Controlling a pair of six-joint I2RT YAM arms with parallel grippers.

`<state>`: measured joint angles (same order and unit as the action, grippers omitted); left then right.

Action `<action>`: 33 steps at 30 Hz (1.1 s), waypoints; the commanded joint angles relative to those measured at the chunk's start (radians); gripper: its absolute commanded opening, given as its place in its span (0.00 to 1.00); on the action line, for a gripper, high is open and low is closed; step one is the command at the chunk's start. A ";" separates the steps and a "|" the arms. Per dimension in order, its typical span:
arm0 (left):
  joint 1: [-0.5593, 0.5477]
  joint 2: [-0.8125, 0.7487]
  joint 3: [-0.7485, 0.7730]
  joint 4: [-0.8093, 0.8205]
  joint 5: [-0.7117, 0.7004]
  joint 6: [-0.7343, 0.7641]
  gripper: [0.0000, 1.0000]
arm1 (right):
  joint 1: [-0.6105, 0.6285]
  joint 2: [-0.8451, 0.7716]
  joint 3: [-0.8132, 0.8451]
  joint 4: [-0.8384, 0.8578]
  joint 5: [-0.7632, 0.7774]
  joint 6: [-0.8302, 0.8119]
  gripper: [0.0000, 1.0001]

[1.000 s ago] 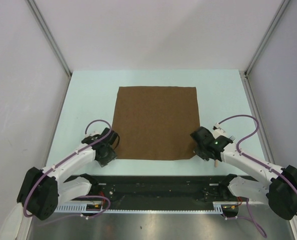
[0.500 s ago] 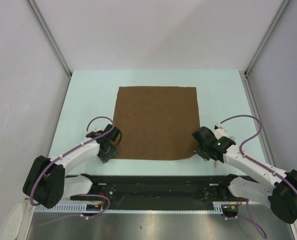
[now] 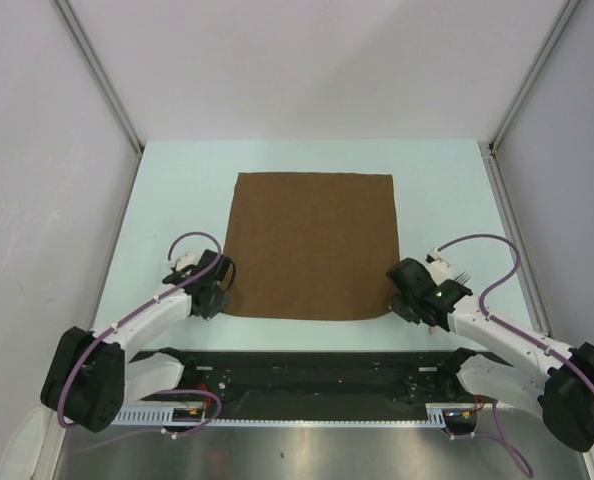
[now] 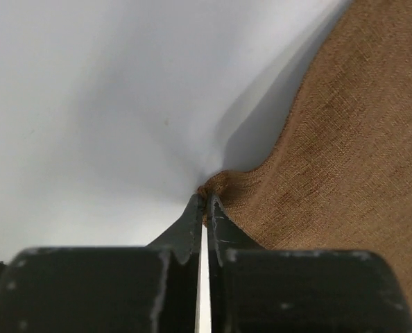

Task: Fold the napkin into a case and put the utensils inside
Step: Pick up the flattened napkin from the center of the board, then fold and flatten the napkin at the center of the board.

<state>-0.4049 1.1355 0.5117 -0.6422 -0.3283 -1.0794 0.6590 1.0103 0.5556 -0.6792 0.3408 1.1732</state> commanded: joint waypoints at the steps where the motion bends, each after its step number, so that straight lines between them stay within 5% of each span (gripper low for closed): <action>1: 0.008 -0.006 -0.029 0.098 0.061 0.079 0.00 | -0.010 -0.053 -0.032 0.102 -0.017 -0.090 0.00; 15: 0.008 -0.440 0.122 0.226 0.250 0.417 0.00 | -0.048 -0.332 0.021 0.237 -0.125 -0.446 0.00; 27: 0.009 -0.557 0.540 0.286 0.313 0.595 0.00 | -0.050 -0.475 0.512 0.169 -0.147 -0.764 0.00; 33: 0.009 -0.625 0.717 0.299 0.356 0.639 0.00 | -0.053 -0.512 0.703 0.204 -0.360 -0.820 0.00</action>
<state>-0.4011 0.5560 1.1282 -0.3756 -0.0193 -0.5064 0.6109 0.5278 1.1622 -0.5003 0.1364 0.4377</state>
